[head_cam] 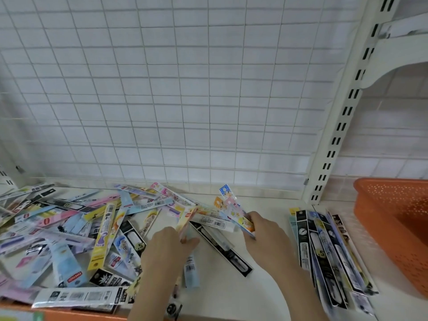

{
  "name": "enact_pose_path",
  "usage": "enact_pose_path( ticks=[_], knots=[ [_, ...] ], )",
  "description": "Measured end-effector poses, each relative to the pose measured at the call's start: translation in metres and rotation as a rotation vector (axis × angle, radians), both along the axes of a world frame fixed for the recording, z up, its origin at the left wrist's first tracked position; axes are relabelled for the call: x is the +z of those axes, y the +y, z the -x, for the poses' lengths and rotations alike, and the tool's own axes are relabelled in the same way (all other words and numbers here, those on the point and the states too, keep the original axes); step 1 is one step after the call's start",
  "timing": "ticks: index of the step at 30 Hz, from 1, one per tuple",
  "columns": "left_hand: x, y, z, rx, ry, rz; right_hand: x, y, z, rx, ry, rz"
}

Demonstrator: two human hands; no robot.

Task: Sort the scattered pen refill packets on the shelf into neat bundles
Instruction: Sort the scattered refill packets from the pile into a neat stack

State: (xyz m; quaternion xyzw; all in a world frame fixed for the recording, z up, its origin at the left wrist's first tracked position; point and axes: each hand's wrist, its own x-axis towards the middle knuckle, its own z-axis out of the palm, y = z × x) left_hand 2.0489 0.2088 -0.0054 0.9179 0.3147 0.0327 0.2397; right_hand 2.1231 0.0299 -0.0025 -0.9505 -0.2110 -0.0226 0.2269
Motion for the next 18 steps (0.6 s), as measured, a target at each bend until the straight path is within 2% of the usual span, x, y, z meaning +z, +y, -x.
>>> enact_pose_path(
  ticks=[9, 12, 18],
  knots=[
    [-0.001, 0.001, -0.007, -0.062, 0.093, -0.067, -0.003, -0.003, 0.0, -0.019, 0.011, -0.003],
    [0.001, 0.004, -0.006, -0.102, 0.121, -0.019, -0.003, -0.001, 0.001, -0.017, 0.015, 0.002],
    [0.022, 0.014, 0.008, -0.201, -0.019, 0.111, -0.001, 0.005, 0.004, -0.021, 0.046, -0.062]
  ],
)
